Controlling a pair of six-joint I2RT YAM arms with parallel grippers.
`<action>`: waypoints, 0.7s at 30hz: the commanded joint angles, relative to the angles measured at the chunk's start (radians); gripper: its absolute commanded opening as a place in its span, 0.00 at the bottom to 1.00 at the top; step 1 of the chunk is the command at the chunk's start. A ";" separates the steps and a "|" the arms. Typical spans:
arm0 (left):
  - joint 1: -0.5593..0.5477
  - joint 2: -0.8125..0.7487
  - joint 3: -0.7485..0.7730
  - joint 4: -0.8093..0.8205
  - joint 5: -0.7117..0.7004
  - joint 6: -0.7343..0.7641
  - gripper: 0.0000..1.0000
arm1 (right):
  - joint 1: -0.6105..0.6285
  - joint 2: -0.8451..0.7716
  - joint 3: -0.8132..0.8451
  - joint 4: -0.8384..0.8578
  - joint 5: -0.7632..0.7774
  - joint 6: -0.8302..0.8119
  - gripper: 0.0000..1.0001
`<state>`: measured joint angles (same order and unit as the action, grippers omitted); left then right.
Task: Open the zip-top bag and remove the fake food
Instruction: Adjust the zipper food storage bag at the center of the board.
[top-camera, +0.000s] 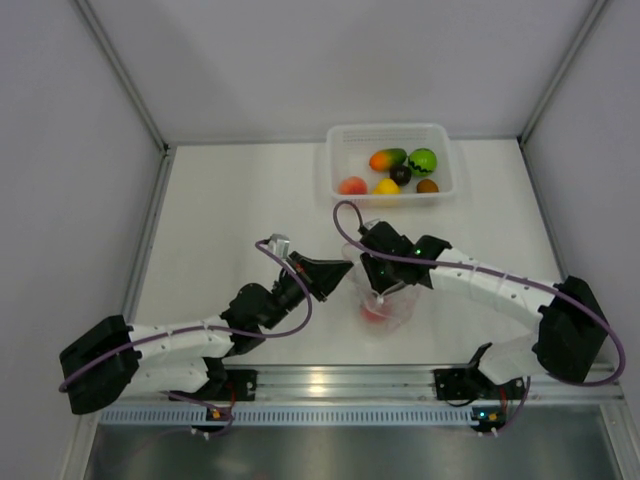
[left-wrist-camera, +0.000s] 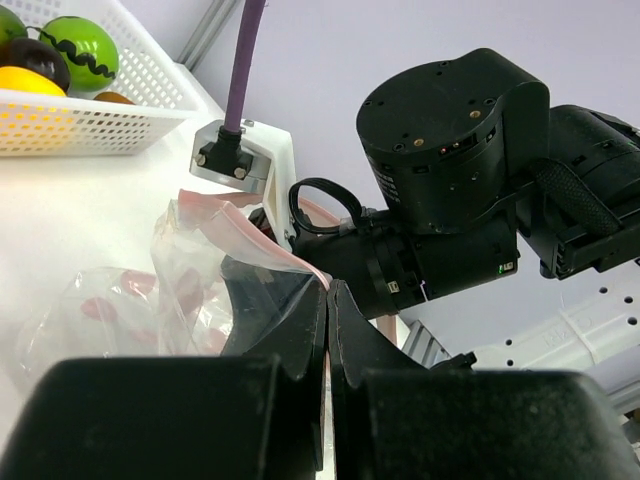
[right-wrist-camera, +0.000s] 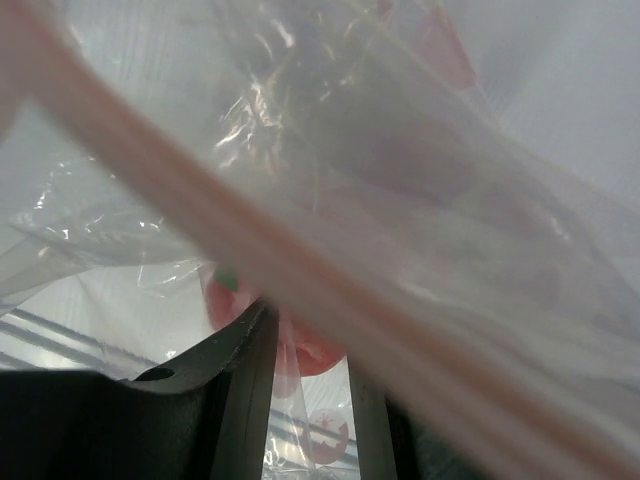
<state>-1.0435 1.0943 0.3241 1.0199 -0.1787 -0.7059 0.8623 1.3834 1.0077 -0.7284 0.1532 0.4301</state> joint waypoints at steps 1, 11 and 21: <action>-0.004 -0.030 0.003 0.028 -0.005 -0.003 0.00 | 0.006 -0.030 -0.006 -0.043 -0.066 -0.051 0.34; -0.006 -0.059 0.009 0.029 0.048 -0.069 0.00 | 0.006 -0.021 -0.029 -0.051 -0.065 -0.067 0.35; -0.012 -0.065 -0.053 0.028 -0.013 -0.069 0.00 | 0.024 -0.055 -0.087 0.010 -0.259 -0.117 0.39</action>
<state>-1.0489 1.0470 0.2893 1.0077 -0.1535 -0.7715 0.8700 1.3727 0.9363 -0.7357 -0.0338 0.3374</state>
